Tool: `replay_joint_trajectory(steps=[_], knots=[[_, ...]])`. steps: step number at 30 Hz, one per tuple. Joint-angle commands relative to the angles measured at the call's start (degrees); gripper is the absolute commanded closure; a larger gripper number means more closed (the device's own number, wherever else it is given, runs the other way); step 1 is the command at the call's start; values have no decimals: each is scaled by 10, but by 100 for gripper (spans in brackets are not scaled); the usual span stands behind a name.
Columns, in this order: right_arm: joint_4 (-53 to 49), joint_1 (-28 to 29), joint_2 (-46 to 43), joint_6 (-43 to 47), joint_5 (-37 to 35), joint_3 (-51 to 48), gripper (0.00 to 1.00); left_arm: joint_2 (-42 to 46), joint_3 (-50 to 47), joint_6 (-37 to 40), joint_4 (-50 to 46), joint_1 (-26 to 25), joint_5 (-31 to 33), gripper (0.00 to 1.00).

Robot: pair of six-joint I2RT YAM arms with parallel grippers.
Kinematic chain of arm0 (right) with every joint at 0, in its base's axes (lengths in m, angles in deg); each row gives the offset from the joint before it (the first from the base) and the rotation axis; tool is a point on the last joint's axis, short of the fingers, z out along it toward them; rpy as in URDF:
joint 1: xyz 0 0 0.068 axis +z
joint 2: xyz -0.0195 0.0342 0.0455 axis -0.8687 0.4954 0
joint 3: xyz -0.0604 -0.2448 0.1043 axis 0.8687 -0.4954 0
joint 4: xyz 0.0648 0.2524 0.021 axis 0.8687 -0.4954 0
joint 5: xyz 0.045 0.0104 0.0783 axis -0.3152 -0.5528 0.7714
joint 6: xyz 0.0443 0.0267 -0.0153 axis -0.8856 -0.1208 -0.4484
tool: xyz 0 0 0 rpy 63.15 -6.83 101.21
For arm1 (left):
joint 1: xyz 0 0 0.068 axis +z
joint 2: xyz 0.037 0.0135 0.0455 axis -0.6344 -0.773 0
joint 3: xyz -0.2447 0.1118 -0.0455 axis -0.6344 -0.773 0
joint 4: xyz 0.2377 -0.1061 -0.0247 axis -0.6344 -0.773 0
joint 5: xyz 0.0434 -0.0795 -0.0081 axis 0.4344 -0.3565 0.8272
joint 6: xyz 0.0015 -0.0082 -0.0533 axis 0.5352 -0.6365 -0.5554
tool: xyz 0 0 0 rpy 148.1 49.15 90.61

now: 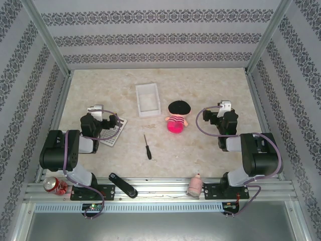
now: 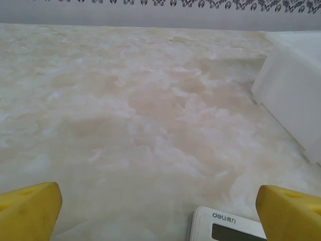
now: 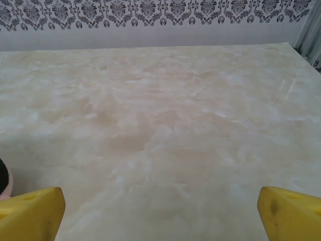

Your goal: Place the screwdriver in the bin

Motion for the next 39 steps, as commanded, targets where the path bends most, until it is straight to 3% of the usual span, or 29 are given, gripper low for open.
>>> replay_joint_trajectory(steps=[1, 39], knots=[[15, 8, 4, 9, -6, 6, 2, 7, 10, 10, -8, 1, -9, 1], [13, 7, 4, 4, -17, 7, 2, 6, 11, 12, -11, 1, -9, 1]])
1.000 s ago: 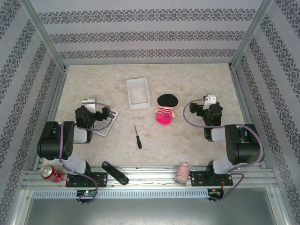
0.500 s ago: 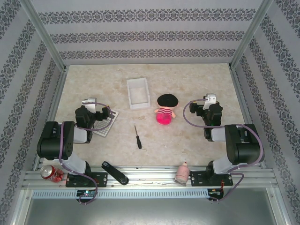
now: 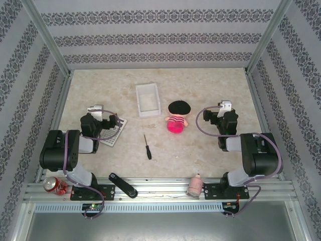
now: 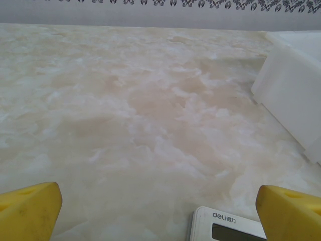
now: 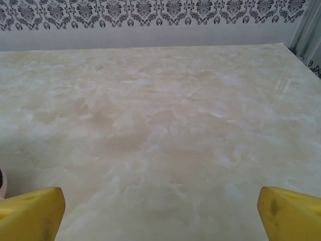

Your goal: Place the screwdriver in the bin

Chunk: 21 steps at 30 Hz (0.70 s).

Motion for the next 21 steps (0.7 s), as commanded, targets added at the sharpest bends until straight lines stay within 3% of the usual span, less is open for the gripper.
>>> replay_joint_trajectory(steps=[1, 11, 14, 18, 21], knots=[[13, 7, 4, 3, -7, 6, 2, 7, 11, 11, -10, 1, -9, 1], [29, 7, 4, -12, -54, -3, 2, 9, 10, 8, -7, 0, -7, 1], [-1, 18, -21, -21, -120, -1, 2, 34, 12, 11, -31, 0, -7, 1], [25, 19, -32, -15, -111, -23, 2, 102, 53, 16, -175, 0, -11, 1], [-76, 19, -96, -30, -161, 5, 2, 151, 93, 39, -289, 0, -13, 1]])
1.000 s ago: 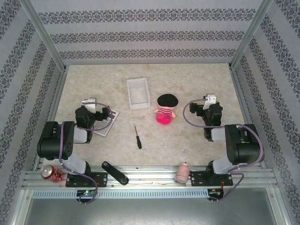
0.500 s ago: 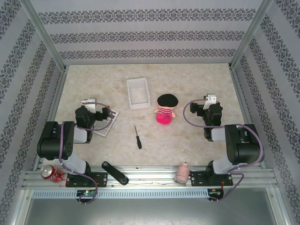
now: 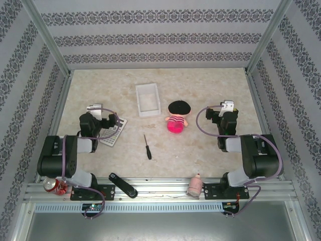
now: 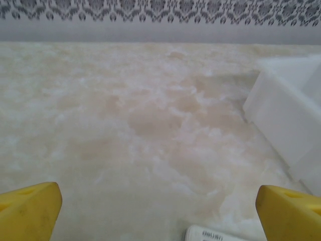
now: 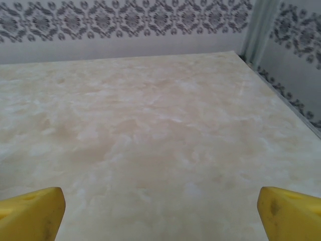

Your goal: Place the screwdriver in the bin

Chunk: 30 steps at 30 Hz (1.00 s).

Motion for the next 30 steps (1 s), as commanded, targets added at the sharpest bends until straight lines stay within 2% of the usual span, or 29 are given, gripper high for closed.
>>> replay_joint_trajectory(steps=[1, 3, 6, 8, 11, 13, 15, 18, 20, 22, 27, 30], knots=[[-93, 2, -77, -19, -40, 29, 2, 60, 44, 38, -153, 0, -8, 1], [-160, 5, -127, -22, -41, 46, 2, 91, 64, 56, -210, 0, -2, 1], [-319, 10, -195, -82, -62, 101, 2, 117, 111, 71, -319, 0, 18, 1], [-514, 12, -226, -159, -59, 184, 2, 131, 151, 86, -406, 0, 21, 1], [-706, 1, -263, -205, 45, 290, 2, 152, 206, 109, -530, 1, 18, 1], [-683, 0, -297, -230, 116, 272, 2, 164, 241, 114, -597, 0, 16, 1], [-687, 14, -316, -256, 146, 263, 2, 175, 271, 116, -663, 0, 7, 1], [-803, 101, -298, -231, 98, 319, 2, 171, 331, 113, -763, 0, 13, 1], [-874, 194, -279, -219, 29, 355, 2, 159, 372, 114, -823, 0, 10, 1], [-922, 269, -261, -228, -6, 377, 2, 147, 403, 114, -863, 0, -3, 1], [-1001, 412, -177, -276, 0, 422, 2, 105, 470, 114, -951, 0, -19, 1], [-1005, 495, -125, -303, 10, 436, 3, 100, 482, 111, -969, -1, -16, 1]])
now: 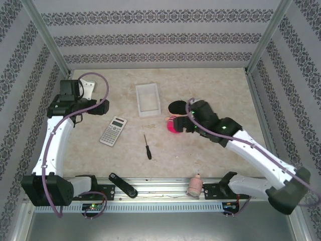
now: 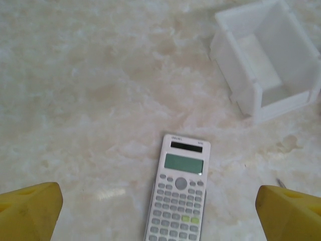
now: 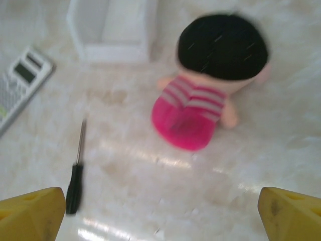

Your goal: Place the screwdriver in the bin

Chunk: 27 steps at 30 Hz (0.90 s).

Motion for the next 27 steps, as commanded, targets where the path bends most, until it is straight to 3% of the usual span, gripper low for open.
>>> replay_joint_trajectory(steps=[1, 9, 15, 27], knots=[[-59, 61, 51, -46, 8, 21, 5, -1, 15, 4, -82, 0, -9, 1], [-40, 150, 210, -82, 25, 91, 14, 33, 18, 14, -86, 0, -47, 1], [-20, 158, 306, -96, 66, 126, 22, 36, 23, 8, -87, -2, -48, 1], [14, 169, 402, -126, 91, 151, 29, 41, 13, 11, -84, -2, -52, 1]])
